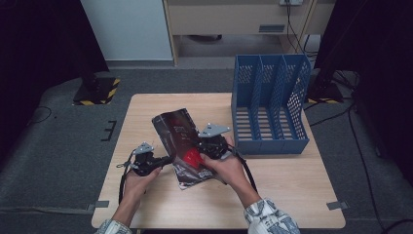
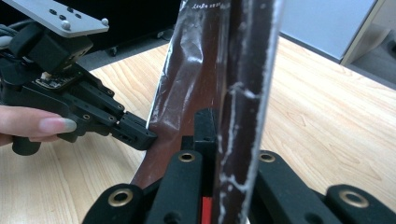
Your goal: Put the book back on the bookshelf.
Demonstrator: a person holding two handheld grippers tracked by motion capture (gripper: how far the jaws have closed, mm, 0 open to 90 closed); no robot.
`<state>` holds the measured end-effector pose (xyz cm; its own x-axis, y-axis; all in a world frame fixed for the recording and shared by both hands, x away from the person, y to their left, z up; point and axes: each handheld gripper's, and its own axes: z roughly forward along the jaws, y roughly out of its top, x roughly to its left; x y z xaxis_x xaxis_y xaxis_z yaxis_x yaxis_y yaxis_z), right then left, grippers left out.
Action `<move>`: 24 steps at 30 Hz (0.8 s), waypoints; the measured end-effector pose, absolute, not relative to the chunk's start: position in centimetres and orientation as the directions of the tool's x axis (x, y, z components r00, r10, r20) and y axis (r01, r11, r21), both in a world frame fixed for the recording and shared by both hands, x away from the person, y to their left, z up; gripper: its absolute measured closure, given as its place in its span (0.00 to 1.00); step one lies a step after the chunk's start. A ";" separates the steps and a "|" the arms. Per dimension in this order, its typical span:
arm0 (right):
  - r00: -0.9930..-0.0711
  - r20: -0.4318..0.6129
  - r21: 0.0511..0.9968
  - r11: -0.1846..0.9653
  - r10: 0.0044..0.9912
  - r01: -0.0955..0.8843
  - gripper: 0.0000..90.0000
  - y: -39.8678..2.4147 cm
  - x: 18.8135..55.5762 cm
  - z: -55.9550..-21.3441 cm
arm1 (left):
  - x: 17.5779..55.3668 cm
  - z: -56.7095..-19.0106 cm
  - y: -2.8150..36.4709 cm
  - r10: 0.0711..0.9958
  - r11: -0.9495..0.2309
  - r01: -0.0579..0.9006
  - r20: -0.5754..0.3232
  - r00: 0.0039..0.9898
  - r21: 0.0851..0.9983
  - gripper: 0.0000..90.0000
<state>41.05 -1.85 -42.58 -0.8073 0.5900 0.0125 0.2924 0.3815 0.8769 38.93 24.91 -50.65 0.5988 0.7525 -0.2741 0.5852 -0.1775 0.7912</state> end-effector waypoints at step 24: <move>-0.826 0.015 0.900 0.352 0.564 0.257 0.95 -2.2 41.7 -41.7 | 37.9 -46.1 26.8 0.790 -0.244 0.445 -0.089 0.607 0.862 0.98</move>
<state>41.68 -2.24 -41.74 -0.8256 0.5641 0.0148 0.2567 0.3521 0.9001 37.85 26.77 -46.11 0.6066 0.7900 -0.0892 0.4447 -0.2442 0.8617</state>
